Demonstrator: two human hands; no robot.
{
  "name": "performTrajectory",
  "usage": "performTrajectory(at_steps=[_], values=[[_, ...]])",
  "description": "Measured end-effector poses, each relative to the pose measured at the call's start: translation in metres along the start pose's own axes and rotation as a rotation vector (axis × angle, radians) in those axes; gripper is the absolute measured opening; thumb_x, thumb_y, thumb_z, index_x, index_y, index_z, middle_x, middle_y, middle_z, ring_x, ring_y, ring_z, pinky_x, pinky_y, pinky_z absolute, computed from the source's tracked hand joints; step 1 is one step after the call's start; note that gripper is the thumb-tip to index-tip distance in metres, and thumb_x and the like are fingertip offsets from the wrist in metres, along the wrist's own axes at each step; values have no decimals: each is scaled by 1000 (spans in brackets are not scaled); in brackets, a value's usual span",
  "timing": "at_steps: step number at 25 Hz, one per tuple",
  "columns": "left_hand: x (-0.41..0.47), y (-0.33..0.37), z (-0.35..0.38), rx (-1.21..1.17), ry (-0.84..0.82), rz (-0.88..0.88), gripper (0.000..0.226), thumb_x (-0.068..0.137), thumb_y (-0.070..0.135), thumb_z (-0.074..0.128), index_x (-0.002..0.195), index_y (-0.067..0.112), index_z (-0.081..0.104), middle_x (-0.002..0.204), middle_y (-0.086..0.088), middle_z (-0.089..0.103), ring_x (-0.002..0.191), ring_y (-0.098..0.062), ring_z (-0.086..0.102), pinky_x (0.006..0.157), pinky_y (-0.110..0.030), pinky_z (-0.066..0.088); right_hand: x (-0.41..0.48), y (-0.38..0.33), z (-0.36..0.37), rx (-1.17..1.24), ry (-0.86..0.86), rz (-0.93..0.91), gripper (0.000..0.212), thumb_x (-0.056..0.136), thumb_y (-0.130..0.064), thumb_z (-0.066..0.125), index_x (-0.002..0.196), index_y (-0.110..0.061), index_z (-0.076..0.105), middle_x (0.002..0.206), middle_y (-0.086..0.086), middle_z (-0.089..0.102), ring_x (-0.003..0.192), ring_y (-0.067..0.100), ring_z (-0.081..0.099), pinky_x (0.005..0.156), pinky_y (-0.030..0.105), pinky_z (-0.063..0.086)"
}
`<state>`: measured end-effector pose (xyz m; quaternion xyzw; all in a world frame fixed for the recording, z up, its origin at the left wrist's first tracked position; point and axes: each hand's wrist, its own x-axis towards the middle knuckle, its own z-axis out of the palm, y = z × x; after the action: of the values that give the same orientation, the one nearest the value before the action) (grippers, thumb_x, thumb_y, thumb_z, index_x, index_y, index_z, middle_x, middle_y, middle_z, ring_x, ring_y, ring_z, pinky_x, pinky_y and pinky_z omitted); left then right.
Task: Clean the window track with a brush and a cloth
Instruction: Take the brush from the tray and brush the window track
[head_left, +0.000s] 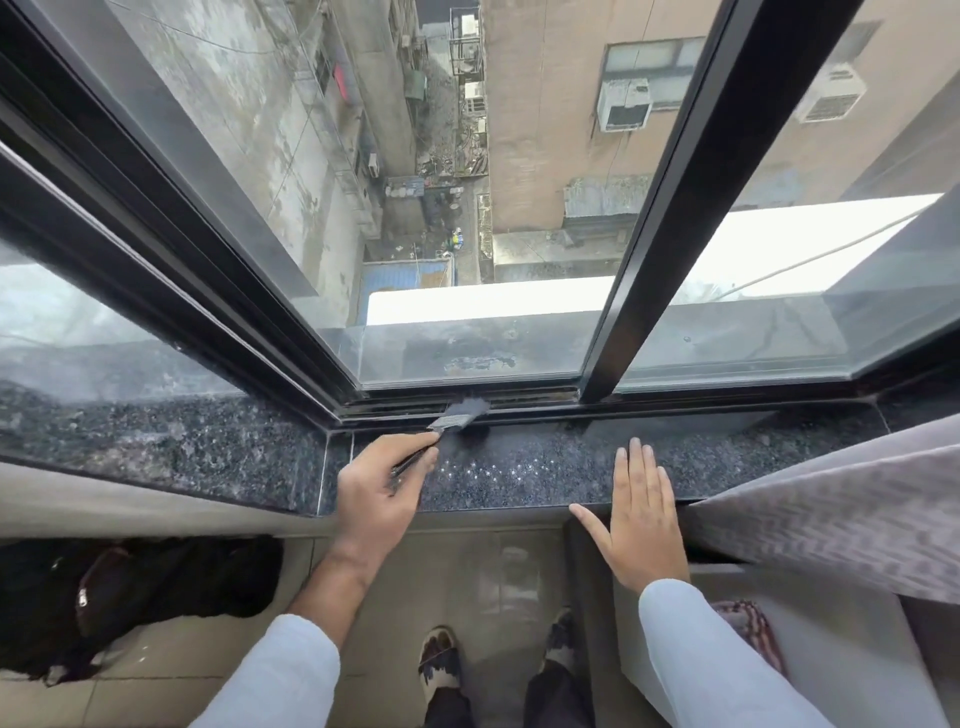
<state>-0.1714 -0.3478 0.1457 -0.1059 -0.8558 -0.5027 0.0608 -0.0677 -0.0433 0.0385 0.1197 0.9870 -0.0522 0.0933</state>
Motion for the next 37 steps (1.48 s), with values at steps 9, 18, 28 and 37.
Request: performTrajectory(at_steps=[9,18,28,37], values=[[-44,56,61,-581,-54,-431,15,95,8,73,106,12,83,97,-14,84,93,-32,82,85,-36,67,-43,8,30,-19,42,10,101,100,-75,34,165,1,16,176,23,10,165,37,10,130,57,26],[36,75,237,-410,-600,-387,12,92,13,81,97,17,71,94,-6,80,87,-25,82,84,-50,68,-49,31,25,-57,10,-121,109,95,-77,43,166,-2,7,177,21,3,165,36,7,129,52,12],[61,55,253,645,-706,470,27,100,44,64,115,23,73,108,2,71,100,-21,70,73,-38,61,-50,25,17,-32,29,-98,103,98,-75,38,166,-1,12,177,22,9,165,34,10,136,51,16],[-36,62,230,372,-896,520,29,100,45,63,88,19,69,81,1,67,81,-22,66,71,-42,58,-182,98,43,43,36,134,83,99,-60,48,160,-5,37,172,12,26,158,30,36,126,44,27]])
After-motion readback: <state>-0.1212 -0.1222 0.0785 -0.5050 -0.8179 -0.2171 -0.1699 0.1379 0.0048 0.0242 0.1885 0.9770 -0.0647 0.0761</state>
